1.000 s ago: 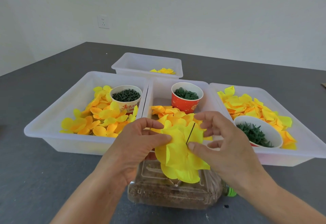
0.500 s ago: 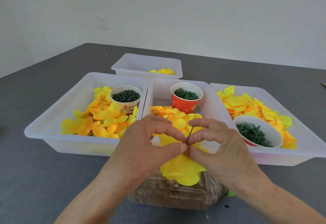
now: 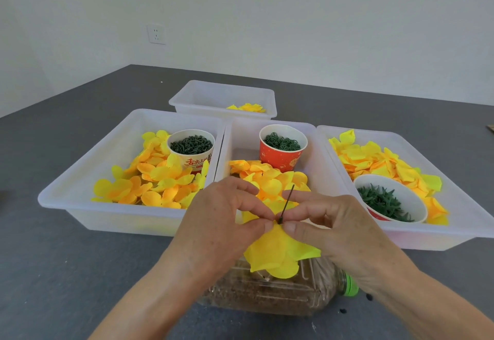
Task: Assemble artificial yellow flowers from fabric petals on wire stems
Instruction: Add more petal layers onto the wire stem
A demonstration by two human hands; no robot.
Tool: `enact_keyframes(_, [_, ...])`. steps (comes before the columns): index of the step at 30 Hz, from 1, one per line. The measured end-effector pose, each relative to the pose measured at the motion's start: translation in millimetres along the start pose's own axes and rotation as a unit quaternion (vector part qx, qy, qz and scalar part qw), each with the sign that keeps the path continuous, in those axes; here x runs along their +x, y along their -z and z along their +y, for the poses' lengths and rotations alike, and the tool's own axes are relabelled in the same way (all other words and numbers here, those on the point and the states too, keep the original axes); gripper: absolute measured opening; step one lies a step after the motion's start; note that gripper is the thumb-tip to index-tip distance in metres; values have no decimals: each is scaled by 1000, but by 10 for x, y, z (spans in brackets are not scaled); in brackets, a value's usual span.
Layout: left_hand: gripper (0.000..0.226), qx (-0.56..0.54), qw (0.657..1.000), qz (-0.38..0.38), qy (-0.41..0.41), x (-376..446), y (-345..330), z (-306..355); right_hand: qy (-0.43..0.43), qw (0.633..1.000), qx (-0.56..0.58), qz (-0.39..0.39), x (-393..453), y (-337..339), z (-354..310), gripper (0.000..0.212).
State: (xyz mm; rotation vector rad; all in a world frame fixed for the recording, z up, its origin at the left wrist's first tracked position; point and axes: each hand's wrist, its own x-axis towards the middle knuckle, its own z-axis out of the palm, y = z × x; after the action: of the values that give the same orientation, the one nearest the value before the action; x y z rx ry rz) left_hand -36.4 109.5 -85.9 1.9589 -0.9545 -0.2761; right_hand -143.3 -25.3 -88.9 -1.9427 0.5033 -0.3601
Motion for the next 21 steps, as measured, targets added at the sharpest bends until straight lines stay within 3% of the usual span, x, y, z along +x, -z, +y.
enact_keyframes(21, [10,15,1000,-16,-17,48,-27,-13,76,991,-103,32,12,40,27,22])
